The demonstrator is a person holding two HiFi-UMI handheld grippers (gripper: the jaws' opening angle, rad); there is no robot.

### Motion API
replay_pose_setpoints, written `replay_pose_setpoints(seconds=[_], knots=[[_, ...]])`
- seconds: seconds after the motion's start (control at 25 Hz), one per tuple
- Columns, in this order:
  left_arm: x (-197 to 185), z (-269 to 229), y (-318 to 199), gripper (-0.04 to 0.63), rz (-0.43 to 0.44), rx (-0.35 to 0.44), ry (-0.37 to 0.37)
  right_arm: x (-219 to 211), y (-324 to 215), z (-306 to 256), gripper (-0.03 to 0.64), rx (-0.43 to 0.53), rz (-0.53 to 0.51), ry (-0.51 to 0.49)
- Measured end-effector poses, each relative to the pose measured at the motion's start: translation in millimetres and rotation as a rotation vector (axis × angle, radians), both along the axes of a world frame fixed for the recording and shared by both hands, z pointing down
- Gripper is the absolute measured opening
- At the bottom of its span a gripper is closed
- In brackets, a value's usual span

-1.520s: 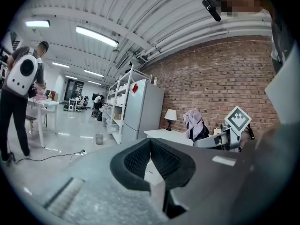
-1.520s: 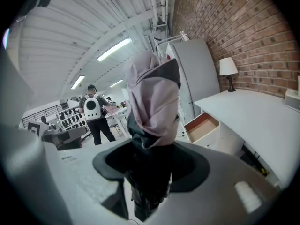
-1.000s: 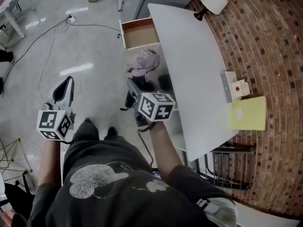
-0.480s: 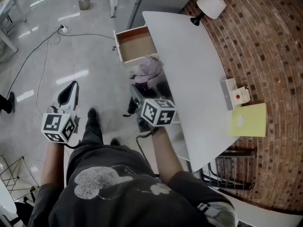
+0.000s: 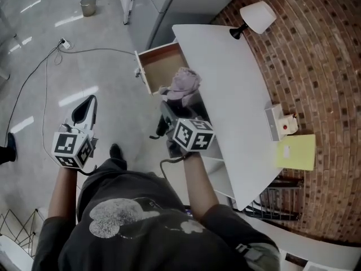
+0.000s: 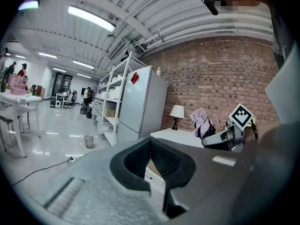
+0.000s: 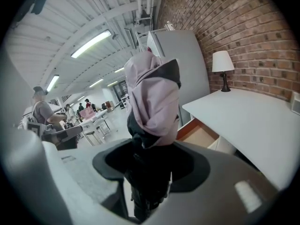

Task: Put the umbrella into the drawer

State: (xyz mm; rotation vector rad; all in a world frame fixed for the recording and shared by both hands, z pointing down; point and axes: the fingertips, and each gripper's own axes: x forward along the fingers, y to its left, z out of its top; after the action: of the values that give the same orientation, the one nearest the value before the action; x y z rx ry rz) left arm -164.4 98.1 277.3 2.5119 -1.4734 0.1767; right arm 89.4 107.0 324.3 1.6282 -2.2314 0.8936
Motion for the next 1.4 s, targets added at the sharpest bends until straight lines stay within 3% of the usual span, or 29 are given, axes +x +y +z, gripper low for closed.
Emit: replay_pose_setpoints(seconds=[0.24,0.44,0.8,1.4], knots=[[-21.4,9.2,-56.8,0.011,0.041,-0.011,0.030,-13.9,-31.0,7.7,0.233,-0.023,0.079,0.010],[-15.4,22.3,-81.8,0.011,0.062,-0.053,0.059,-6.5,-43.8,20.7,0.233,-0.059,0.097,0.039],[-2.2,35.0,-119.7,0.011,0.074,-0.091,0.016,14.2,-108.5,60.0,0.233,-0.099,0.139,-0.002],[72.6,106.0,-228.3,0.011,0.048,-0.223,-0.020,36.0,-234.3,156.7,0.232,-0.248,0.017,-0.029]])
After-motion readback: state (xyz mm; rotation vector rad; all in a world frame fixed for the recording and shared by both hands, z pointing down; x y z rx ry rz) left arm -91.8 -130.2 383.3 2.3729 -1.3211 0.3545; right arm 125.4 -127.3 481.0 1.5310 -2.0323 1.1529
